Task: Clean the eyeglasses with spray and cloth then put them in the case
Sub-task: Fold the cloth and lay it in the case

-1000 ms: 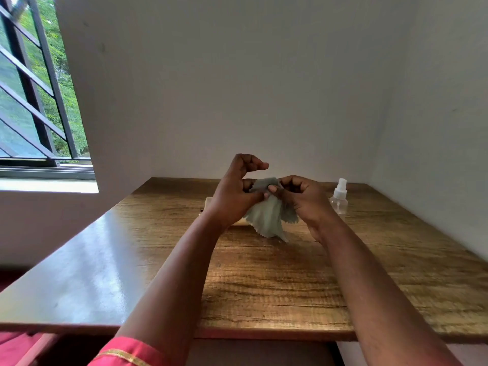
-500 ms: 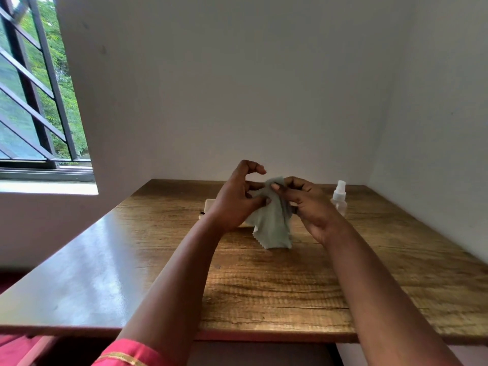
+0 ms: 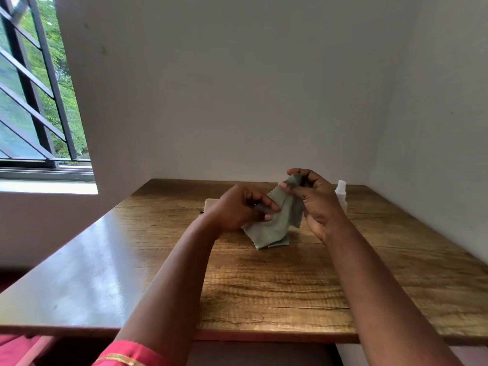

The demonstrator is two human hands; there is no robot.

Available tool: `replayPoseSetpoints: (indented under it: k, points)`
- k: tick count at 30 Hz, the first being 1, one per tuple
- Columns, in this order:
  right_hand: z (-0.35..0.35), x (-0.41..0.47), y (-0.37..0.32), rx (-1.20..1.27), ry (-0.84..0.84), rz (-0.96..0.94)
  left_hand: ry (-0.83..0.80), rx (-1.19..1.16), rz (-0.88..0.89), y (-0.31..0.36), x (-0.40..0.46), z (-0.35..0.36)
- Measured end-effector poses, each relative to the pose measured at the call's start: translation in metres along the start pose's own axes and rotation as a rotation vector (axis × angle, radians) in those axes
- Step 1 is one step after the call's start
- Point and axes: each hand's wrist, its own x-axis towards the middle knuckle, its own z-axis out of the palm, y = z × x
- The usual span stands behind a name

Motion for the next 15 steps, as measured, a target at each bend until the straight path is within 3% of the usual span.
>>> replayPoseSetpoints:
  k: [7,15]
  points:
    - [0.0,0.0,0.003,-0.154,-0.001,-0.155,0.184,-0.112,-0.132,-0.009,0.002,-0.003]
    - [0.009,-0.008,0.004,-0.26,-0.139,-0.311,0.141,-0.511,-0.197,0.005,-0.001,-0.006]
